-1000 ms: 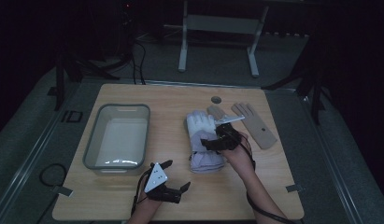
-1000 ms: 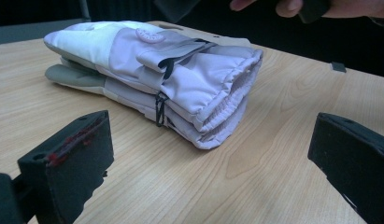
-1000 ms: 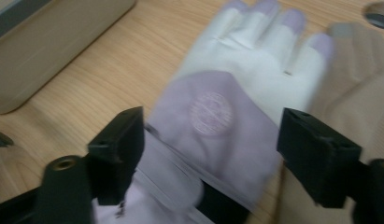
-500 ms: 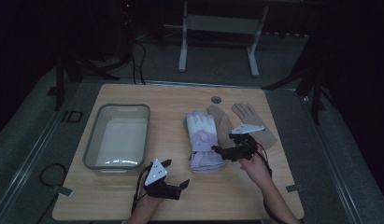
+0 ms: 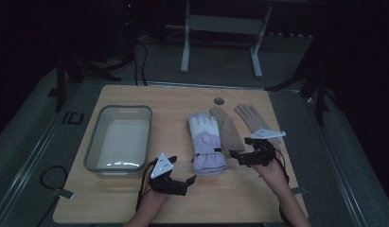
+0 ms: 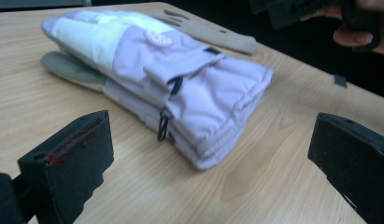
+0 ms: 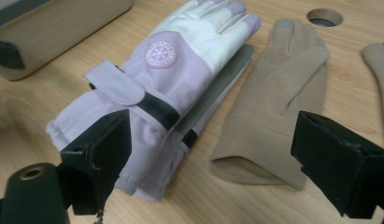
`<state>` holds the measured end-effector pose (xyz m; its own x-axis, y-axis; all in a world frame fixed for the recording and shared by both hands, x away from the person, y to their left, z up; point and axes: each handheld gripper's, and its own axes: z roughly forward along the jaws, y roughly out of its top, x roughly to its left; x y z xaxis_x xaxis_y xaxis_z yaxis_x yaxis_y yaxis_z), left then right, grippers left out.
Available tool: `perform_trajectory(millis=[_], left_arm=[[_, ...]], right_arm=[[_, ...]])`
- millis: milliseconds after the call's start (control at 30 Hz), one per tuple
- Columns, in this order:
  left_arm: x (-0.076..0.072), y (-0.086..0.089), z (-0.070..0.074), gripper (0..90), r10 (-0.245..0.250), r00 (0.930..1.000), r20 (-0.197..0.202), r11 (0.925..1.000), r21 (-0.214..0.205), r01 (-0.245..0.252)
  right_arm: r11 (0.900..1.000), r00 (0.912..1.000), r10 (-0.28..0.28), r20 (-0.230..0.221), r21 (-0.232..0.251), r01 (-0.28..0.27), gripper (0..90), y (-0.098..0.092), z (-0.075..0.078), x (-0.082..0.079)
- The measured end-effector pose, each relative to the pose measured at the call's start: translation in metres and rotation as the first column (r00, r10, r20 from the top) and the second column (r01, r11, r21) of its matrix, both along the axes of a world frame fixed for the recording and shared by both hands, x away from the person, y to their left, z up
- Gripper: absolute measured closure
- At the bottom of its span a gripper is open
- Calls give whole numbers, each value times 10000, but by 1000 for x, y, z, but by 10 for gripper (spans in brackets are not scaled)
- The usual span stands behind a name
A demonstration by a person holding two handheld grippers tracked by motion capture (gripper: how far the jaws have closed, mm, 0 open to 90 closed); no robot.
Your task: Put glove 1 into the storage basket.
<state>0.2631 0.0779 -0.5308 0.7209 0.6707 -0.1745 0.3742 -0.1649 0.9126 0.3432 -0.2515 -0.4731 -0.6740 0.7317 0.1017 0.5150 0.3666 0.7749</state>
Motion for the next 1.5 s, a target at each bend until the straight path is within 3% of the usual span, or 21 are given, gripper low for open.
perform_trajectory(millis=[100,167,200,300,367,433,533,600,667,733,800,867,900,967,1067,1100,1167,1300,1333,1400,1500], left_arm=[[7,-3,9,1,-249,9996,-156,9996,-154,247],[13,-6,14,1,-390,9990,-216,9991,-203,385],[16,-9,16,1,-409,9989,-224,9992,-54,408],[26,-15,22,1,-697,9971,-304,9974,-220,690],[33,-19,26,1,-719,9956,-608,9971,-304,702],[41,-23,30,2,-480,9940,-987,9988,-18,480],[47,-30,32,146,67,9921,-1249,9988,495,-5],[50,-33,30,155,353,9902,-1350,9969,747,-254],[51,-34,29,207,673,9864,-1500,9956,745,-566],[51,-37,26,244,1091,9795,-1693,9897,1100,-913],[51,-40,21,244,1532,9664,-2065,9799,1580,-1216],[49,-44,12,243,1758,9580,-2264,9717,1957,-1320],[49,-44,9,242,1779,9553,-2361,9712,1988,-1317],[50,-45,1,243,1722,9417,-2892,9737,1946,-1183],[53,-43,-10,245,1480,9263,-3465,9797,1797,-893],[54,-43,-11,249,1457,9244,-3526,9805,1761,-874],[55,-42,-14,263,1358,9212,-3645,9824,1696,-777],[59,-38,-21,283,1063,9130,-3939,9882,1441,-529],[60,-37,-22,283,1002,9136,-3942,9887,1425,-469],[60,-37,-23,291,912,9157,-3913,9890,1432,-373],[62,-37,-24,335,666,9165,-3944,9904,1374,-129]], right_arm=[[10000,10000,49,14,64,-49,116,4,2,4],[10000,9999,-50,96,60,50,175,7,3,6],[10000,9998,-51,186,-3,51,224,9,3,9],[9999,9999,-102,130,-43,102,429,15,2,16],[10000,10000,-7,36,64,7,528,21,1,20],[9999,9999,81,-149,140,-79,580,27,-1,24],[9996,9988,99,-476,275,-86,561,34,-5,30],[9995,9984,-27,-561,301,44,522,40,-8,35],[9993,9975,-216,-672,298,237,489,42,-11,38],[9986,9959,-236,-868,441,275,479,43,-15,41],[9979,9926,-328,-1169,525,391,472,43,-22,43],[9973,9891,-328,-1438,605,419,479,42,-29,44],[9963,9863,-297,-1621,748,423,484,41,-34,44],[9955,9807,-297,-1933,831,465,487,41,-40,44],[9958,9656,-237,-2590,796,458,469,42,-50,47],[9965,9547,-284,-2962,662,502,451,43,-57,50],[9958,9459,-277,-3233,733,542,441,43,-63,52],[9878,9174,-66,-3980,1400,678,435,39,-74,58],[9840,9096,36,-4156,1634,708,454,38,-76,59],[9784,9030,327,-4284,1981,585,488,35,-79,60],[9781,9044,561,-4230,2050,352,535,35,-80,61]])
